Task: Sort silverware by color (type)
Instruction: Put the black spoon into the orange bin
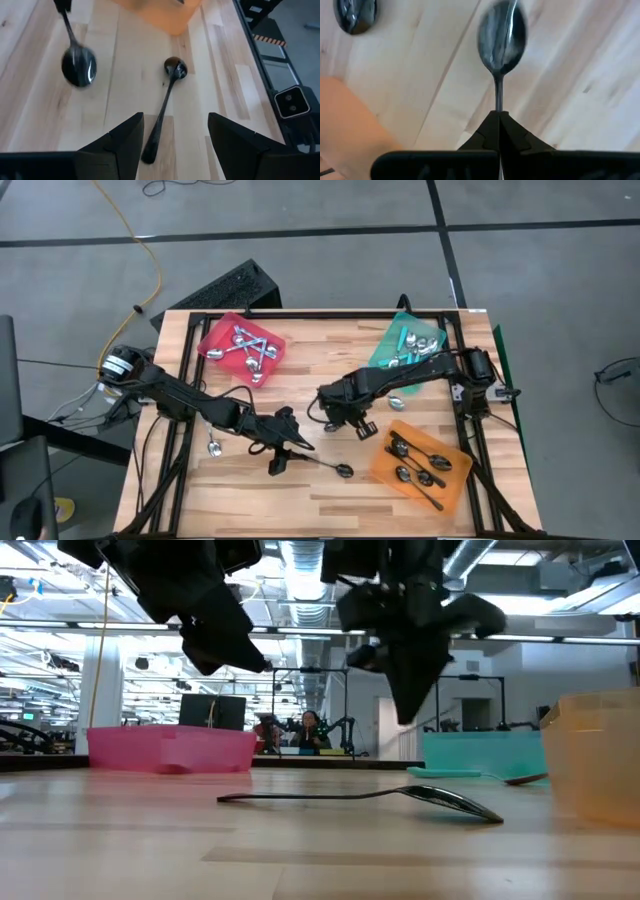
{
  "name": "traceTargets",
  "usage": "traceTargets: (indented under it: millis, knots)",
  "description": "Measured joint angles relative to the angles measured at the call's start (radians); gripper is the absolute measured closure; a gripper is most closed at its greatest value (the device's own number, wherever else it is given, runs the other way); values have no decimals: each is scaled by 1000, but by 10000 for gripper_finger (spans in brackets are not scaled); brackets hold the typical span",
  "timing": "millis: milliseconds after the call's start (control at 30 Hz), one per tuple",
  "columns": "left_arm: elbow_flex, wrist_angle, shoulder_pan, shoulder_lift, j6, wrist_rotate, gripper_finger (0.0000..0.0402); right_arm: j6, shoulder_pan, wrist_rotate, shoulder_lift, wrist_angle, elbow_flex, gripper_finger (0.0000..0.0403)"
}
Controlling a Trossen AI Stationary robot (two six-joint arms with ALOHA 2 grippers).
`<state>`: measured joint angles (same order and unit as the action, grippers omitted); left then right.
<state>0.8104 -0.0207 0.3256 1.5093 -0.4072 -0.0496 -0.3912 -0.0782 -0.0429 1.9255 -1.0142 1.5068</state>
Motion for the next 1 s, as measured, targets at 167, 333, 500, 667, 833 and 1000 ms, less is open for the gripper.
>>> traceTargets:
  millis: [167,333,500,667,833,1000]
  knots:
    - [0,51,0,-34,3,-3,196,2,36,0,-1,-29,76,386]
    - [0,122,0,-83,15,-20,196,49,74,1,-3,-22,116,383]
    - [0,189,1,-128,37,-38,196,102,104,0,8,-10,109,359]
    - [0,210,3,-137,40,-39,196,111,134,-6,11,69,80,328]
    - [0,231,8,-137,40,-14,196,97,153,-10,11,95,74,273]
    - [0,247,7,-137,39,0,196,95,174,-13,61,101,72,216]
